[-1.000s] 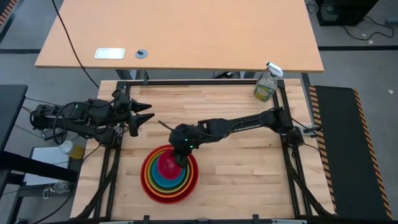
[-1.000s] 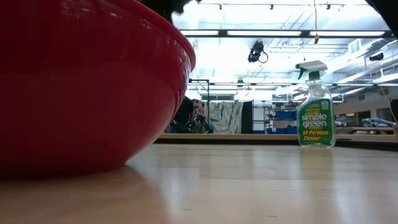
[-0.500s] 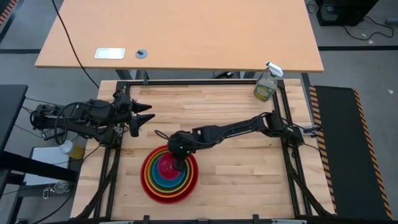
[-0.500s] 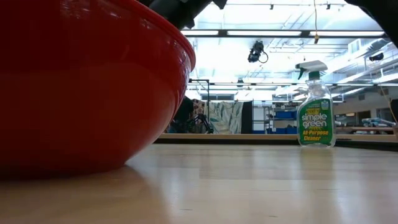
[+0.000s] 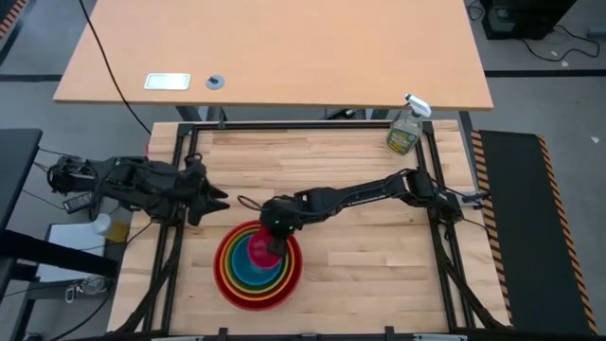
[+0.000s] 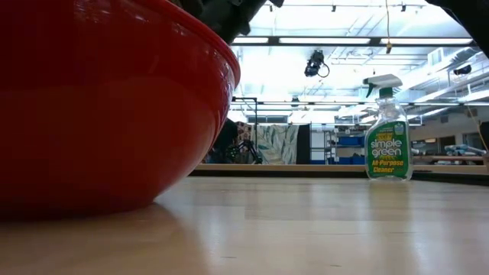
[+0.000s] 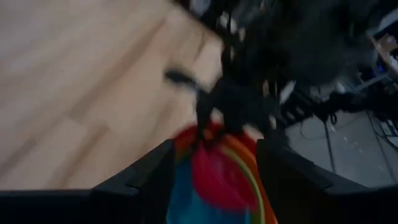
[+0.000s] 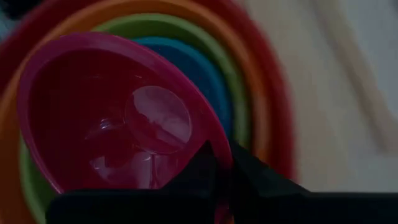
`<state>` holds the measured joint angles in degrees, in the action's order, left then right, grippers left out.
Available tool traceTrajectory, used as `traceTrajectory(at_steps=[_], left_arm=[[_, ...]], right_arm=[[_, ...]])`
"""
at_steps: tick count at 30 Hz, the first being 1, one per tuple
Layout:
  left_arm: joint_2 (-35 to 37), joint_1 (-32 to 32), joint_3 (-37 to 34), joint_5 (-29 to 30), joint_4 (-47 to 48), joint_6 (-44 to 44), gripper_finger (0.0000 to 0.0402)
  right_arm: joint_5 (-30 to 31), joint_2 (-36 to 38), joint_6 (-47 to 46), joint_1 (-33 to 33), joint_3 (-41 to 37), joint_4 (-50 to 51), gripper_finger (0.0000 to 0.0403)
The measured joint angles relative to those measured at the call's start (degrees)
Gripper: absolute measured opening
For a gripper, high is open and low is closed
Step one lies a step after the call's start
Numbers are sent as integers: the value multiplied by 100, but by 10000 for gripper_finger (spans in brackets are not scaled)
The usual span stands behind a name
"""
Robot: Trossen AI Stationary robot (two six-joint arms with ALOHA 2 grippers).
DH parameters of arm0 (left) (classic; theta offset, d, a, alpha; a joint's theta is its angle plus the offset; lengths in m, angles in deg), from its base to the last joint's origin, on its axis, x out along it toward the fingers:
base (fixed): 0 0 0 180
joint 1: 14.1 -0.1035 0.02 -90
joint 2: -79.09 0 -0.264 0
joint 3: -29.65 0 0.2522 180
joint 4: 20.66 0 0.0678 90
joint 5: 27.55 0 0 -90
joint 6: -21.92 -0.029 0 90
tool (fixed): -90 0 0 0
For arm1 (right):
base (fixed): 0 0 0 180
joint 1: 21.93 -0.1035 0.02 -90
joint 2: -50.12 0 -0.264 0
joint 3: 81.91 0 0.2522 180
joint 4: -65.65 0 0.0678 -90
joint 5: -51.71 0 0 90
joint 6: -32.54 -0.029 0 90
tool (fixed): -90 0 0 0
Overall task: Nest bowls inside each other
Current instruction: Stack the red bowl on top of the blue bowl
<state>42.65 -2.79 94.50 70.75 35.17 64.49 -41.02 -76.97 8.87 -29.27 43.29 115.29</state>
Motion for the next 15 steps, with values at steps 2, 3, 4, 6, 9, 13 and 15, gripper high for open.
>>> traceTrajectory(at_steps=[2, 3, 4, 6, 9, 13, 15], left_arm=[[-25, 159, 0, -11, 176, 310, 216], [-38, 221, 0, -8, 227, 446, 212], [-102, 280, 0, -9, 242, 602, 208], [-257, 417, 32, -9, 249, 836, 202], [-627, 710, 214, -11, 383, 1026, 194], [-1265, 1001, 646, 135, 926, 1268, 190], [-1554, 1077, 799, 307, 1227, 1567, 190]], right_arm=[[130, 75, -136, 34, -2, 252, 32], [202, 105, -171, 45, -2, 376, 32], [295, 155, -194, 50, -2, 475, 32], [468, 266, -207, 47, -2, 628, 32], [556, 434, -276, 42, -2, 751, 32], [462, 570, -738, 71, -2, 1127, 32], [633, 628, -986, 115, -4, 1403, 32]])
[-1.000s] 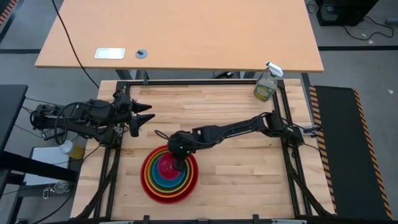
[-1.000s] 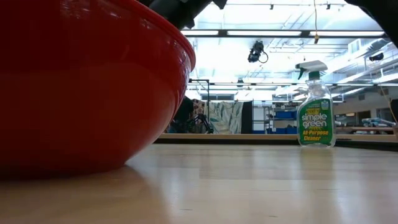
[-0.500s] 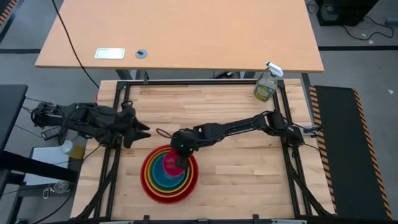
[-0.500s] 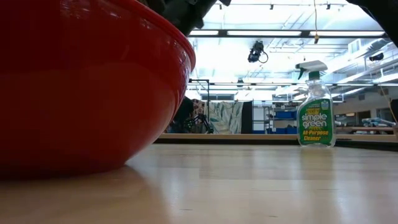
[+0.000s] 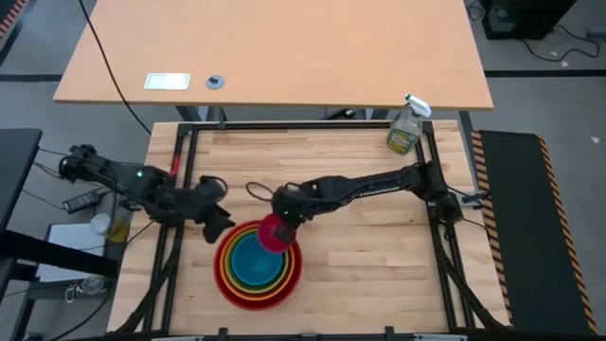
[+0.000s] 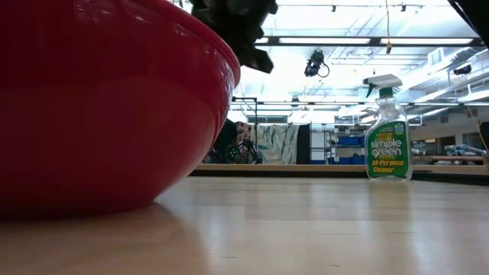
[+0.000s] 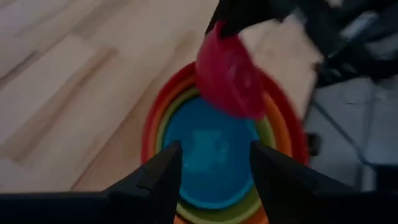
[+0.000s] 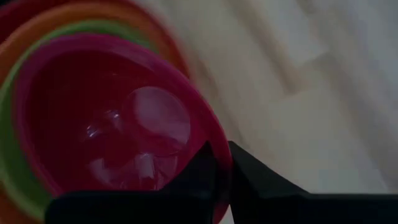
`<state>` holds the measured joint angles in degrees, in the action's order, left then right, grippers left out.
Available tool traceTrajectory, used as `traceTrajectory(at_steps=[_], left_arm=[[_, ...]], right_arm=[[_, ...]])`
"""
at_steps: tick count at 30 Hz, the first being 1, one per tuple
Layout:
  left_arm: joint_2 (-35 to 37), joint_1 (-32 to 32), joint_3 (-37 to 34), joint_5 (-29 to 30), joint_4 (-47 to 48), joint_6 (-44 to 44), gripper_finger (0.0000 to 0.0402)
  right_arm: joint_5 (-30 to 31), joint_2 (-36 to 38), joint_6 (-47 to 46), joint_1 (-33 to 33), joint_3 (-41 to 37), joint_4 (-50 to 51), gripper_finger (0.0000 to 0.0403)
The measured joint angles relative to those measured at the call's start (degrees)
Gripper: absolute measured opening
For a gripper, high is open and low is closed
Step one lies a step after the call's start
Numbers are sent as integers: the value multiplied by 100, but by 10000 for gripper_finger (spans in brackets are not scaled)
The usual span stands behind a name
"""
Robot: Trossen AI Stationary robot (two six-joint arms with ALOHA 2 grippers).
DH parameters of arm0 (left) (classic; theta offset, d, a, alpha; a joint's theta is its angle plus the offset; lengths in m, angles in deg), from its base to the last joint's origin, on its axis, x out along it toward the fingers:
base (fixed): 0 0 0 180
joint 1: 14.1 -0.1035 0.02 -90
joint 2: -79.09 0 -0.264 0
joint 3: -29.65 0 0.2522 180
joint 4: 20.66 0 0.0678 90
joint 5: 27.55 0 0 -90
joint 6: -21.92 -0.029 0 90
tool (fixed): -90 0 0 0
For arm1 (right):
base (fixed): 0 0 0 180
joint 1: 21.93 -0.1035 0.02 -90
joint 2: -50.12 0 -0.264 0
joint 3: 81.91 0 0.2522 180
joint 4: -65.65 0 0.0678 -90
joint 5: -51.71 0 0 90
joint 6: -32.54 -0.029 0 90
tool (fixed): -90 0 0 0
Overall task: Nest bowls inside each other
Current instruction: Stack the red bowl on top of the blue bowl
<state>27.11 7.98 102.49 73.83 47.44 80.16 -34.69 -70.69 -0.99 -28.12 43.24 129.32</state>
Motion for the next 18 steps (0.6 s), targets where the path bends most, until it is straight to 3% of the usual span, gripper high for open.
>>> traceTrajectory(at_steps=[5, 12, 18], left_arm=[[-581, -17, 198, 489, 78, 647, 189], [-1334, -265, 795, 1124, 113, 768, 189], [-1899, -735, 1169, 1130, 277, 346, 189]], right_arm=[[955, 130, -402, 84, 4, 277, 32], [1564, 135, -587, 170, 3, 339, 32], [1449, 179, -578, 351, 0, 345, 32]])
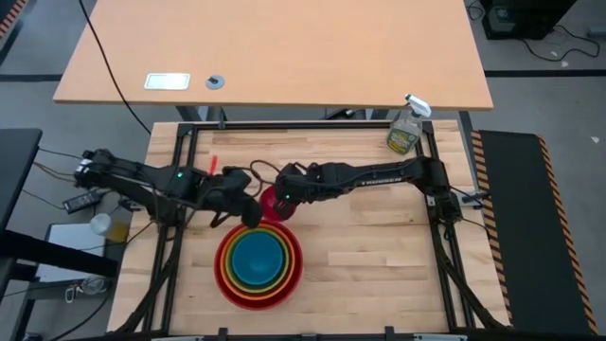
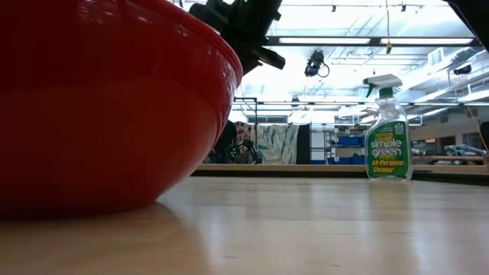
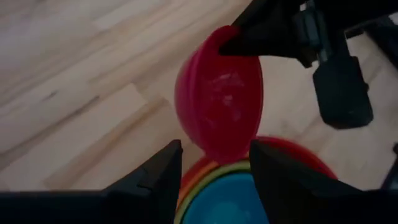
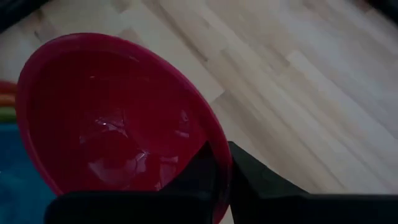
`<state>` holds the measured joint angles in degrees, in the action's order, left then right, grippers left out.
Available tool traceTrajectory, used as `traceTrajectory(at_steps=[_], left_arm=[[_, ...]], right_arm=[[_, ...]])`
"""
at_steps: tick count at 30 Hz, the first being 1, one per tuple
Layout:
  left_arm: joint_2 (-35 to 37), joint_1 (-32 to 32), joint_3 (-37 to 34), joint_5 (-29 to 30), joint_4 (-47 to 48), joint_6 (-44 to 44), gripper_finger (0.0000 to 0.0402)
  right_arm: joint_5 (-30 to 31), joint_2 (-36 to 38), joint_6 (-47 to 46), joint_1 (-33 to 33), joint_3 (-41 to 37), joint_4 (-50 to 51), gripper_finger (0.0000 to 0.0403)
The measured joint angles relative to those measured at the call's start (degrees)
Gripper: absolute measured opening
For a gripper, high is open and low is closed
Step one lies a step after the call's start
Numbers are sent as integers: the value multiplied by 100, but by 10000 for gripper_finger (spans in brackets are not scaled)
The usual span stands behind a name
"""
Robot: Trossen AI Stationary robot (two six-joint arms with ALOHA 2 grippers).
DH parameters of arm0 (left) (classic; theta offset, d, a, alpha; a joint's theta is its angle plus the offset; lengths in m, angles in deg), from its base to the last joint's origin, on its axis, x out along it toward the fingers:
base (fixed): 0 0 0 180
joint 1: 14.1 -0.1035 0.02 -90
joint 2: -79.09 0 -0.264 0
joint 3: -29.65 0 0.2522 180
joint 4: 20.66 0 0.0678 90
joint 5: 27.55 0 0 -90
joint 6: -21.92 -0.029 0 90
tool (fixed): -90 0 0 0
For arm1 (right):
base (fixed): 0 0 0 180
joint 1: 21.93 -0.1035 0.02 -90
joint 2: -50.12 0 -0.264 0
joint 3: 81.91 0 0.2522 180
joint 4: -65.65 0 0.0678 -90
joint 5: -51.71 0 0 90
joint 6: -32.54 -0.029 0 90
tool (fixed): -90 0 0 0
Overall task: Nest bowls inside each other
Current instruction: Stack the red bowl on top of the blue bowl
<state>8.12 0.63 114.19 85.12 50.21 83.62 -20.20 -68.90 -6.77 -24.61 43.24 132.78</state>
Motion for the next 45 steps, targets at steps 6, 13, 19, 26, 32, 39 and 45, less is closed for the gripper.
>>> traceTrajectory(at_steps=[6, 13, 19, 26, 32, 39, 45], left_arm=[[-195, -322, 46, -106, -29, -150, 189], [-223, -539, 57, -106, -73, -148, 189], [-221, -564, 57, -106, -157, -145, 185], [-223, -565, 55, -136, -97, -142, 118], [-226, -577, 45, -70, 27, -118, 34], [-230, -564, 36, -153, 150, -269, 7], [-230, -500, 41, -276, 262, -340, 6]], right_arm=[[4, 240, 106, 55, 0, -17, 32], [-89, 395, 153, 65, 0, -162, 32], [-293, 395, 79, 50, 0, -262, 32], [-347, 395, 39, 55, -2, -412, 32], [-345, 395, -217, 50, -2, -507, 46], [-922, 406, 82, 52, 2, -708, 154], [-1501, 458, 235, 106, 4, -334, 242]])
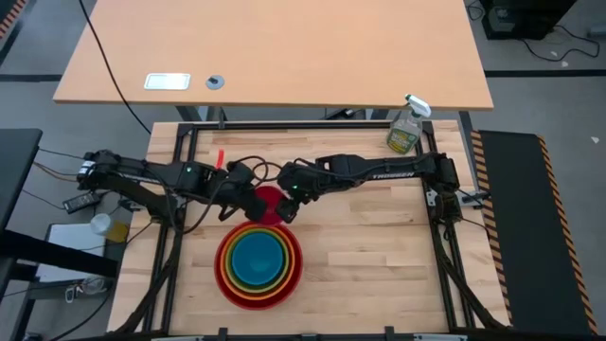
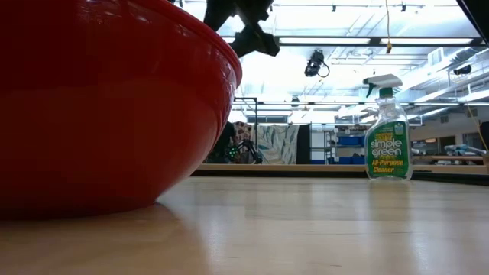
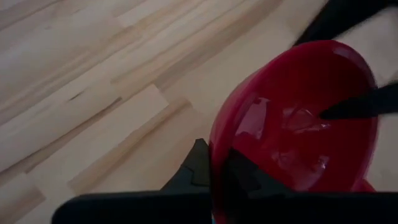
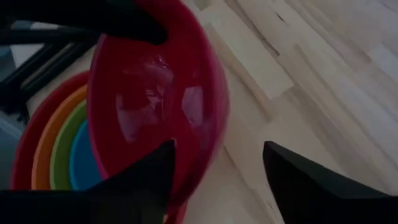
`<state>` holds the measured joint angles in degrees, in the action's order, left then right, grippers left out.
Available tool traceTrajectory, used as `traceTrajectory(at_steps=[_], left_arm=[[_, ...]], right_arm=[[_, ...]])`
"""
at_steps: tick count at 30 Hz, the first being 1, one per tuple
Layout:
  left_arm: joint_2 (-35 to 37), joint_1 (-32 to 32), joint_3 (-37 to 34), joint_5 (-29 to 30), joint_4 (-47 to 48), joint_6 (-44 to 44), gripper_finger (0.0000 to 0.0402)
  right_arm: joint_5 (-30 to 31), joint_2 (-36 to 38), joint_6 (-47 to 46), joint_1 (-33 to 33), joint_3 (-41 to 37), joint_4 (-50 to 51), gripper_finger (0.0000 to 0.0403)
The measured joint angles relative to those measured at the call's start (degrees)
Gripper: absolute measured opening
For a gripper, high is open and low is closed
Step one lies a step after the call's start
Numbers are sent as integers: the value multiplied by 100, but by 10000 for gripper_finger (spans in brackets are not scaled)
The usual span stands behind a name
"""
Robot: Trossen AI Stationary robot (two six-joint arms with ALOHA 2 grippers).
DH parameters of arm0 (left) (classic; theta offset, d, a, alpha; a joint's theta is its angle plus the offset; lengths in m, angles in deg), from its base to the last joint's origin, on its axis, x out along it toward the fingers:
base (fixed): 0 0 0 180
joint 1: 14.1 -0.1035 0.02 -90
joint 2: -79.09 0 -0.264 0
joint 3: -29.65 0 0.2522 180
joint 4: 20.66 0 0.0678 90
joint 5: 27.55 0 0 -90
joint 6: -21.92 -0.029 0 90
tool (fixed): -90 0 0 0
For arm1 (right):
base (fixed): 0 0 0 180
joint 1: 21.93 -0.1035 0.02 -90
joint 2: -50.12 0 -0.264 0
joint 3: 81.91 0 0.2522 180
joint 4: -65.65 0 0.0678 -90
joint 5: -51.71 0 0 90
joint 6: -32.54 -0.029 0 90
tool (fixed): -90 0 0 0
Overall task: Nest bowls inside each other
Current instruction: Stack the red bowl on top of the blue bowl
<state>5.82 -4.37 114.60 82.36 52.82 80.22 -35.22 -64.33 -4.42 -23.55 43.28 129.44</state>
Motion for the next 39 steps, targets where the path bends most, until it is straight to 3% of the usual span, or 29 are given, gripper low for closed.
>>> traceTrajectory(at_steps=[5, 12, 15, 24, 35, 39], left_arm=[[7, 180, 19, -21, -60, -144, 9], [118, 203, -21, -337, 61, -451, 13], [232, 210, 22, -407, -412, -573, 13], [225, 253, -3, -364, -628, -539, 15], [715, 420, 1, -324, -576, -820, 15], [755, 772, 5, -878, -347, -1186, 16]], right_arm=[[-7, 183, 312, 32, 18, 332, 273], [224, 321, 610, 115, -27, 1084, 270], [349, 277, 559, 234, -30, 851, 269], [300, 290, 313, 318, -14, 643, 270], [172, 281, 477, 386, 747, 1040, 270], [63, 328, 945, 398, 783, 1537, 270]])
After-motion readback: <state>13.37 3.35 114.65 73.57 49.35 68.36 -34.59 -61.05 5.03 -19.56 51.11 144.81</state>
